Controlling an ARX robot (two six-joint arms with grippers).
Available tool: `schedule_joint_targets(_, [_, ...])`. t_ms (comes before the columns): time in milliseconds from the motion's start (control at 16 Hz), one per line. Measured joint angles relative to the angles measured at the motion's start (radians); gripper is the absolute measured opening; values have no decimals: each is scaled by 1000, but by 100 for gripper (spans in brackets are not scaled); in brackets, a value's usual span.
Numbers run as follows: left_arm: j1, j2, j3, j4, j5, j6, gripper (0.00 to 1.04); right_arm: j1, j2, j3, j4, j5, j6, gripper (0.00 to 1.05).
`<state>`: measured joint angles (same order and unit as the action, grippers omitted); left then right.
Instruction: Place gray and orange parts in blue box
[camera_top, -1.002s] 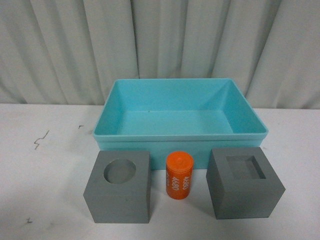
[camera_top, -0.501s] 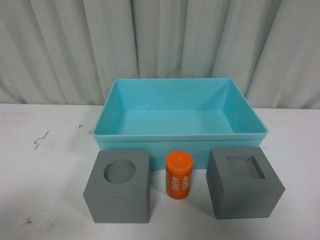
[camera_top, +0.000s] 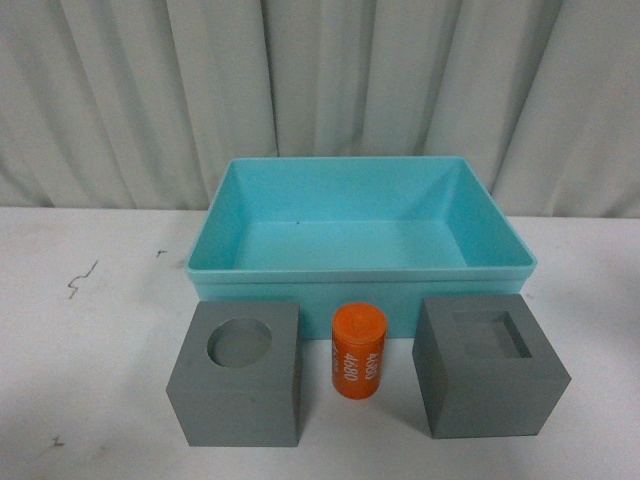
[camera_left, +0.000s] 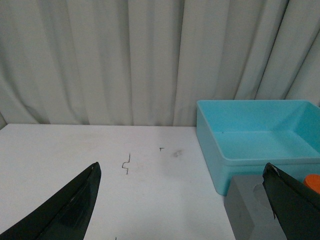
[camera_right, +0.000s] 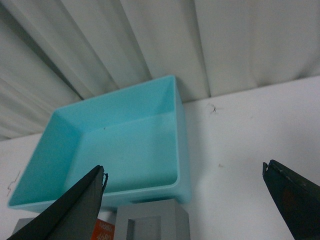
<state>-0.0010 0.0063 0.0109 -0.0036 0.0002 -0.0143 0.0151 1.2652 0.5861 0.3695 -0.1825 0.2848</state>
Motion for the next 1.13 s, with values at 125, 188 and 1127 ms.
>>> schedule_joint_targets(125, [0, 0, 0, 0, 0, 0, 98, 50, 195, 169, -117, -3, -2, 98])
schedule_joint_targets(188, [0, 0, 0, 0, 0, 0, 98, 80, 282, 237, -185, -10, -11, 98])
schedule_joint_targets(1127, [0, 0, 0, 0, 0, 0, 98, 147, 583, 271, -273, -70, -48, 98])
